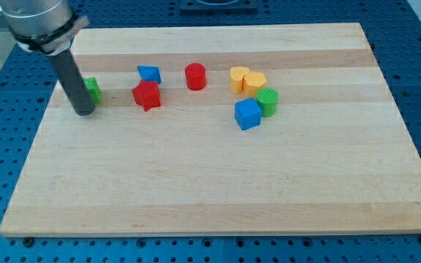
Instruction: Move green star towards top left
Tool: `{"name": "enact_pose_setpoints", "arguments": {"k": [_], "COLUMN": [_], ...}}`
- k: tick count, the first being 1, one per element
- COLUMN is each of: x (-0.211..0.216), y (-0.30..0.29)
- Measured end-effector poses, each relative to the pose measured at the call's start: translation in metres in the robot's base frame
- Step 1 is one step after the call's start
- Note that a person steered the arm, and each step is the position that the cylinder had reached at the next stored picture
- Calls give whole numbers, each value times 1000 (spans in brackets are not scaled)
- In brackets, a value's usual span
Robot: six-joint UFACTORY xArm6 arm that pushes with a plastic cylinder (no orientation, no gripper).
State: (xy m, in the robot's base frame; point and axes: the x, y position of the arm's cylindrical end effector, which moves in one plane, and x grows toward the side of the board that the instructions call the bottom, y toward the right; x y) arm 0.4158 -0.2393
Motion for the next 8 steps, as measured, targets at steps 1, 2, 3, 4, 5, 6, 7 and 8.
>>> {"name": "enact_pose_setpoints", "arguments": {"k": [1, 2, 3, 4, 5, 6, 7, 8], "x": [-13, -36, -55, -69, -73, -76, -87, -116], "y": [-12, -12, -12, -12, -7, 8, 13, 2]}}
